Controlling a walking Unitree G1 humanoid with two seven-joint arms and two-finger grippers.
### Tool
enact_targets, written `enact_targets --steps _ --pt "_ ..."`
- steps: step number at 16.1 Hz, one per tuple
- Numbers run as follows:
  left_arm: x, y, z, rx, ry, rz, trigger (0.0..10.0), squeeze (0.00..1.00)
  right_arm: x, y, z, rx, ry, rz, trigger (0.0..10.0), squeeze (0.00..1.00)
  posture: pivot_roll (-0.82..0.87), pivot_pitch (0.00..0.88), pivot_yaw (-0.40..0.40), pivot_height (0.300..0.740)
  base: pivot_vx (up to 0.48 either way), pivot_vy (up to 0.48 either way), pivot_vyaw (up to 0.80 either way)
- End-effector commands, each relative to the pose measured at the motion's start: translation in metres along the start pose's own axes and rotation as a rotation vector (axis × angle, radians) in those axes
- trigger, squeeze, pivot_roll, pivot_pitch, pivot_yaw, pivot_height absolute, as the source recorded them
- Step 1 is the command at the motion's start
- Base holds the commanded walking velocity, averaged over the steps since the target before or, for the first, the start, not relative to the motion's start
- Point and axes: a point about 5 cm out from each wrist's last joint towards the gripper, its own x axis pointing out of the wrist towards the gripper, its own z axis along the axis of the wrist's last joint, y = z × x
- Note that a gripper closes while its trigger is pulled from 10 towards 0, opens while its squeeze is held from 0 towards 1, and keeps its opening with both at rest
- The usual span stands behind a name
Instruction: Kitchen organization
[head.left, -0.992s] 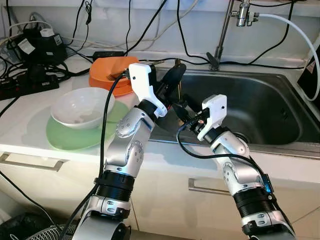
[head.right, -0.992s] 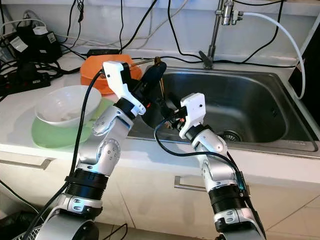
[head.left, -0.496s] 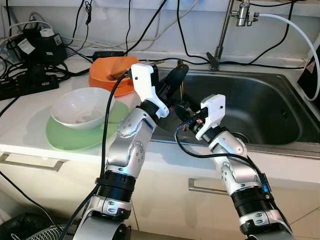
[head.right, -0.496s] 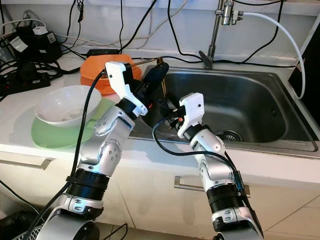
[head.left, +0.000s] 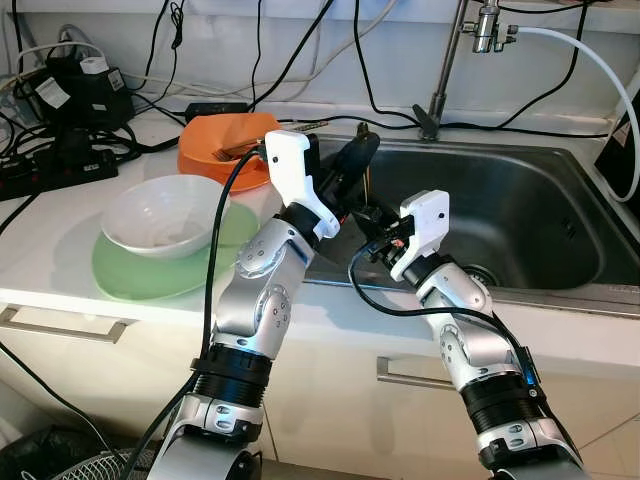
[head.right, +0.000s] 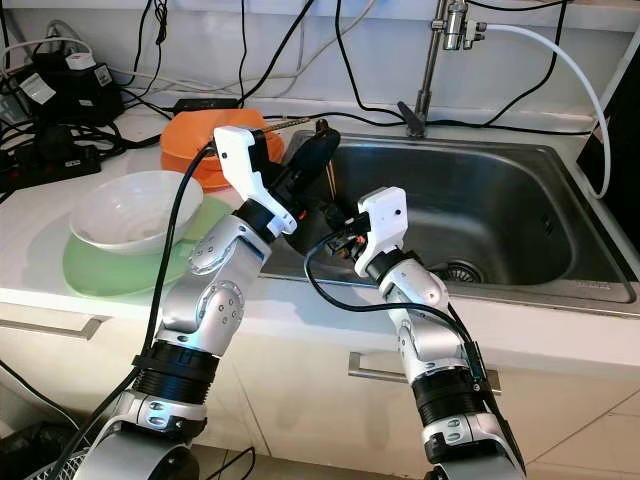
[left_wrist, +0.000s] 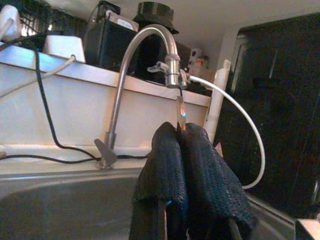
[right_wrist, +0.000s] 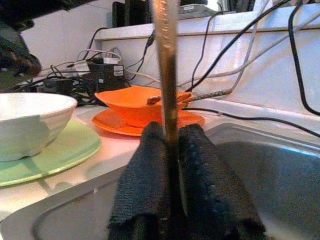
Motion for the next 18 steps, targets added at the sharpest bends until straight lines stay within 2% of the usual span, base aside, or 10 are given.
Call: enact_targets --steps 1,3,4,5,6,13,14,17,18 --pt "0.000 -0.003 0.004 0.010 -0.012 -0.018 10.0 0.00 0.003 -0.004 0.004 -0.012 -0.011 -0.017 0.0 0.00 0.06 0.000 0.051 0.740 0.000 0.000 0.00" --pt "-0.001 -0.004 0.002 0.026 0.000 -0.013 10.0 0.00 0.003 -0.005 0.004 -0.014 -0.011 -0.018 0.0 0.00 0.06 0.000 0.050 0.740 0.000 0.000 0.00" --pt "-0.001 -0.004 0.002 0.031 -0.001 -0.007 10.0 0.28 0.003 -0.005 0.004 -0.012 -0.012 -0.018 0.0 0.00 0.06 0.000 0.050 0.740 0.000 0.000 0.00" --pt "-0.001 -0.003 0.002 0.046 -0.003 -0.002 10.0 1.00 0.003 -0.005 0.004 -0.012 -0.013 -0.019 0.0 0.00 0.06 0.000 0.050 0.740 0.000 0.000 0.00" --pt "0.000 -0.002 0.001 0.064 -0.001 0.004 10.0 1.00 0.003 -0.005 0.004 -0.012 -0.013 -0.019 0.0 0.00 0.06 0.000 0.050 0.740 0.000 0.000 0.00" --pt "-0.001 -0.003 0.000 0.053 0.004 0.007 10.0 1.00 0.002 -0.009 0.003 -0.014 -0.013 -0.047 0.0 0.00 0.07 0.000 0.049 0.740 0.000 0.000 0.00" --pt "-0.001 -0.003 0.001 0.054 0.005 0.004 10.0 0.00 0.002 -0.011 0.004 -0.015 -0.016 -0.062 0.0 0.00 0.07 0.000 0.049 0.740 0.000 0.000 0.00" --pt "-0.003 -0.003 0.000 0.058 0.011 0.002 10.0 0.00 0.002 -0.021 0.006 -0.020 -0.021 -0.132 0.0 0.00 0.07 0.000 0.049 0.740 0.000 0.000 0.00" --pt "-0.005 -0.002 -0.001 0.046 0.012 0.011 10.0 1.00 0.002 -0.025 0.006 -0.023 -0.018 -0.156 0.0 0.00 0.06 0.000 0.050 0.740 0.000 0.000 0.00"
